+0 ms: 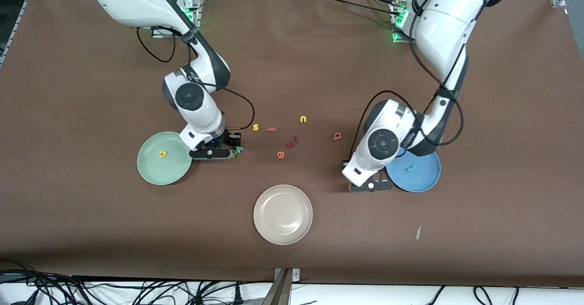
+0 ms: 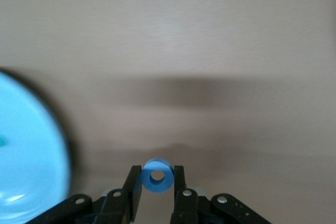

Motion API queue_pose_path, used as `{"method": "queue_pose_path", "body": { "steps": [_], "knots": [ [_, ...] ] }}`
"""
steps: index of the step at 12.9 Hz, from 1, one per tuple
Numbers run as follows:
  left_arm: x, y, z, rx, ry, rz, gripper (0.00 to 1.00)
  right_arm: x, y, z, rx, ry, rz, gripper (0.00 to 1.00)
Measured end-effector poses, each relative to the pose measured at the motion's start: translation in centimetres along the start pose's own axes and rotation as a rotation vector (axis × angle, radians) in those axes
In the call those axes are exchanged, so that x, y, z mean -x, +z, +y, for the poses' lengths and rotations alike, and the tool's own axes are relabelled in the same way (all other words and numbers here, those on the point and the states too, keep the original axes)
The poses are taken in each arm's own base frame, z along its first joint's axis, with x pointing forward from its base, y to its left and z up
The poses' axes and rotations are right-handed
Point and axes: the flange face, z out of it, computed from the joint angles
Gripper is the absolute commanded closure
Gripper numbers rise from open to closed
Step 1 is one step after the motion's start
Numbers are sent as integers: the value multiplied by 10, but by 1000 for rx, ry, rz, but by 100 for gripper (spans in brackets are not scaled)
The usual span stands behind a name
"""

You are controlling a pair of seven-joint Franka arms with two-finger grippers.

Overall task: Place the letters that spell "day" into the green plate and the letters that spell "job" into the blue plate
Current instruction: 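Drop the blue o in the blue plate while the right gripper reaches green d, then grasp the pink letter with the left gripper while the right gripper grasps green d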

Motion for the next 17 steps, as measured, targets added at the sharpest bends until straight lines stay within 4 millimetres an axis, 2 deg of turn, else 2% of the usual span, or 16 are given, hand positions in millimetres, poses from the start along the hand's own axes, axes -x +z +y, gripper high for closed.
{"method": "queue_pose_path", "body": {
  "steps": [2, 4, 5, 6, 7, 12, 13, 17],
  "knots": [
    [-1, -9, -40, -102, 26, -60, 100, -2, 13, -6, 5, 29, -6, 37],
    [-3, 7, -75, -129, 60, -116, 96, -4, 26, 0, 12, 41, -11, 37],
    [-3, 15, -88, -130, 72, -135, 73, -6, 31, 3, 10, 46, -6, 37],
    [-4, 19, -95, -129, 80, -146, 10, -6, 34, 4, 9, 48, -4, 37],
    [-4, 20, -96, -129, 83, -149, 0, -6, 35, 4, 8, 48, -4, 37],
    [-1, 19, -89, -123, 94, -148, 0, -6, 41, 5, 2, 49, 3, 39],
    [2, 16, -82, -105, 95, -150, 0, -7, 42, 5, -2, 50, 7, 42],
    [28, -4, -29, 46, 1, -218, 0, -7, 44, 5, -6, 50, 12, 57]
  ]
}}
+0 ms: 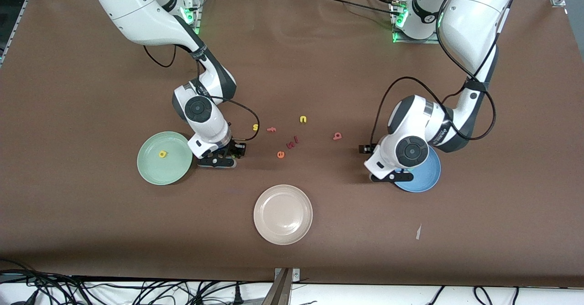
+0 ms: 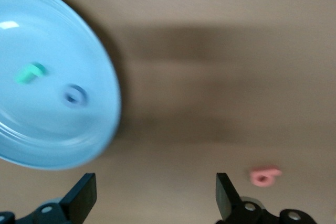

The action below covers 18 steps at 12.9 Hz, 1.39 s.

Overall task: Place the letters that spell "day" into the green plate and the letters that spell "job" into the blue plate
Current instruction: 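Grasp the pink letter with the left gripper while the right gripper grasps green d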

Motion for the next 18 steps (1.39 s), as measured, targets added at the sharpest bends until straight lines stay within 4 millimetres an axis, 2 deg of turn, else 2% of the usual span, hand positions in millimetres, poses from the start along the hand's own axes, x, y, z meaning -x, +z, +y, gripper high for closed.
{"method": "queue_pose_path", "body": {
  "steps": [1, 2, 5, 7, 9, 11, 13, 15, 16, 18],
  "knots": [
    [7, 0, 13, 7, -22, -3, 0, 0, 0, 0, 0, 0, 1, 59],
    [15, 1, 28, 4, -45, 0, 0, 0, -1, 0, 0, 0, 1, 66],
    [33, 22, 65, 19, -122, 34, 0, -1, -1, 1, 3, 1, 2, 68],
    [41, 58, 73, 60, -149, 83, 0, -2, -1, 2, 5, 1, 2, 70],
    [50, 91, 72, 76, -163, 100, 0, -2, -2, 2, 6, -2, 3, 71],
    [59, 101, 80, 78, -183, 102, 0, -3, -2, 3, 7, -11, 7, 72],
    [71, 104, 99, 82, -195, 112, 1, -7, -4, 7, 11, -13, 15, 72],
    [78, 107, 108, 76, -191, 112, 40, -9, -5, 9, 14, -11, 16, 72],
    [78, 108, 107, 73, -188, 117, 51, -8, -4, 9, 15, -11, 14, 72],
    [75, 109, 104, 75, -186, 134, 50, -8, -4, 9, 16, -10, 13, 72]
  ]
}}
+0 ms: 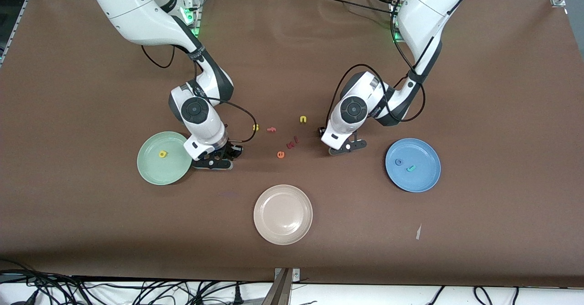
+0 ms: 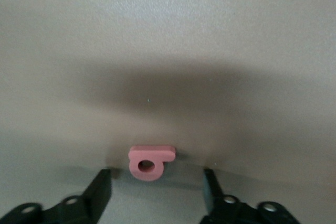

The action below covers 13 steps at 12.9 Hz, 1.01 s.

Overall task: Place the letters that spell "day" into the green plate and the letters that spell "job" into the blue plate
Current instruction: 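Grasp the pink letter with the left gripper while the right gripper grasps green d, then drop the pink letter in the blue plate while the right gripper places green d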

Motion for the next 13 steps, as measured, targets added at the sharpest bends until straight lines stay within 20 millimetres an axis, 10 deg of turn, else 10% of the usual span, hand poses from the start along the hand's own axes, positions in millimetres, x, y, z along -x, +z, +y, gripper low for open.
{"method": "queue_pose_path", "body": {
  "steps": [7, 9, 13],
  "knots": [
    [-6, -4, 0, 26, -6, 25, 50, 16, 2, -25, -3, -10, -5, 72],
    [-6, -4, -1, 27, -8, 26, 51, 18, 2, -28, -3, -14, -4, 90],
    [-9, -5, -3, 30, -12, 28, 81, 16, 2, -26, 0, -12, -3, 100]
  ]
}}
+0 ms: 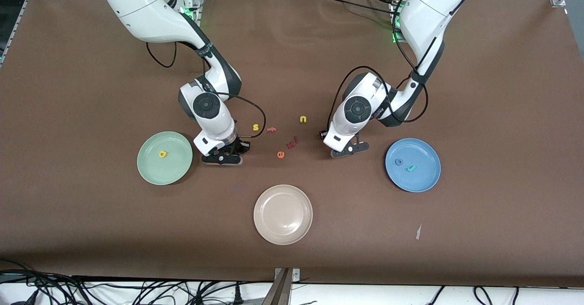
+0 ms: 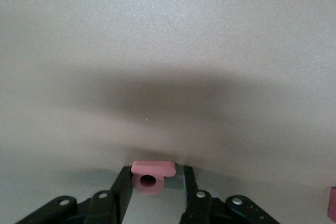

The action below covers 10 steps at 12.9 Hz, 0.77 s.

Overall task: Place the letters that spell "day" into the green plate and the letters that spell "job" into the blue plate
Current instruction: 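Drop the pink letter in the blue plate while the right gripper places green d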

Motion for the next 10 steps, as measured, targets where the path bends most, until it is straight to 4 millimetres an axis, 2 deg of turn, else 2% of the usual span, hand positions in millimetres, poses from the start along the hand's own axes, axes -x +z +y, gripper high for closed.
{"method": "queue_pose_path", "body": {
  "steps": [1, 2, 5, 7, 8, 10],
  "knots": [
    [-1, -1, -1, 1, -1, 1, 89, 0, 0, 0, 0, -1, 0, 100],
    [-2, -1, -1, 2, -3, 2, 90, 0, 0, 0, 0, -3, 0, 100],
    [-8, -4, -5, 1, -9, 12, 91, -1, -1, 0, 0, -11, 2, 100],
    [-19, -9, -13, -2, -16, 27, 91, -7, -8, 8, 19, -40, -5, 100],
    [-26, -16, -20, -8, -7, 30, 91, -14, -20, 17, 37, -56, -15, 100],
    [-38, -29, -32, -9, 12, 34, 95, -30, -55, 39, 63, -98, -32, 100]
  ]
}}
